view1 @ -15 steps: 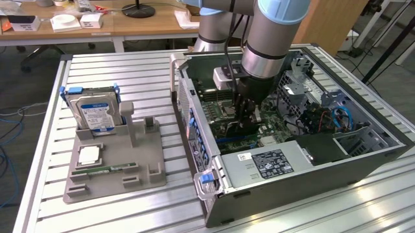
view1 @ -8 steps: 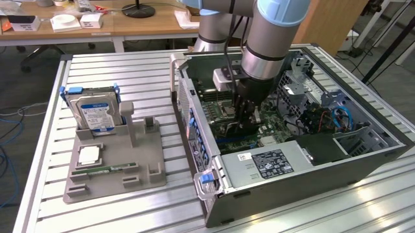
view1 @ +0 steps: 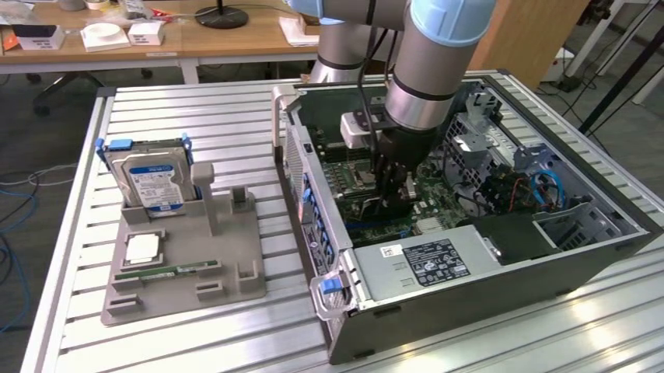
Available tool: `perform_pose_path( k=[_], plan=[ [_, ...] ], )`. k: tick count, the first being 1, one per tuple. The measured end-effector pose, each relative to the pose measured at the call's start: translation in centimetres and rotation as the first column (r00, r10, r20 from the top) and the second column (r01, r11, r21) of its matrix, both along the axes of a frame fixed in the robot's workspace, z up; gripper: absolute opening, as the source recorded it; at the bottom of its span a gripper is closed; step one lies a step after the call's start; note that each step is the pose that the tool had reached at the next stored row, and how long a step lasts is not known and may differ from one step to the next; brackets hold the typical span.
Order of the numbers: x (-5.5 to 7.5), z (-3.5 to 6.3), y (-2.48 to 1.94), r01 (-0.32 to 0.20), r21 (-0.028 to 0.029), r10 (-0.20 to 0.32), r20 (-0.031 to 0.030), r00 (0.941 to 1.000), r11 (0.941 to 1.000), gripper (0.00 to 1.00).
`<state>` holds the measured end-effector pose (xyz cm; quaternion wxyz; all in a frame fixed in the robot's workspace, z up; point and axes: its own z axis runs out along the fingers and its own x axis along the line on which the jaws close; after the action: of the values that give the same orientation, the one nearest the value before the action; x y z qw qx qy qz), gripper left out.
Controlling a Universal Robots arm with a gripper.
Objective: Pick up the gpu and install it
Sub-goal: 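Insert the gpu into the slot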
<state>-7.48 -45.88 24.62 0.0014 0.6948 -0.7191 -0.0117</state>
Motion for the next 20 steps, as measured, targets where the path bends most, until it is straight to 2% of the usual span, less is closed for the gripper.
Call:
perform_pose_path(
  k=[11,20],
  plan=[
    [0.00,-0.03,0.00,0.000,-0.0001,0.000,-0.0001,1.0000,1.0000,0.26],
    [-0.02,-0.82,0.00,0.000,-0.0001,0.000,-0.0002,1.0000,1.0000,0.26]
  ],
)
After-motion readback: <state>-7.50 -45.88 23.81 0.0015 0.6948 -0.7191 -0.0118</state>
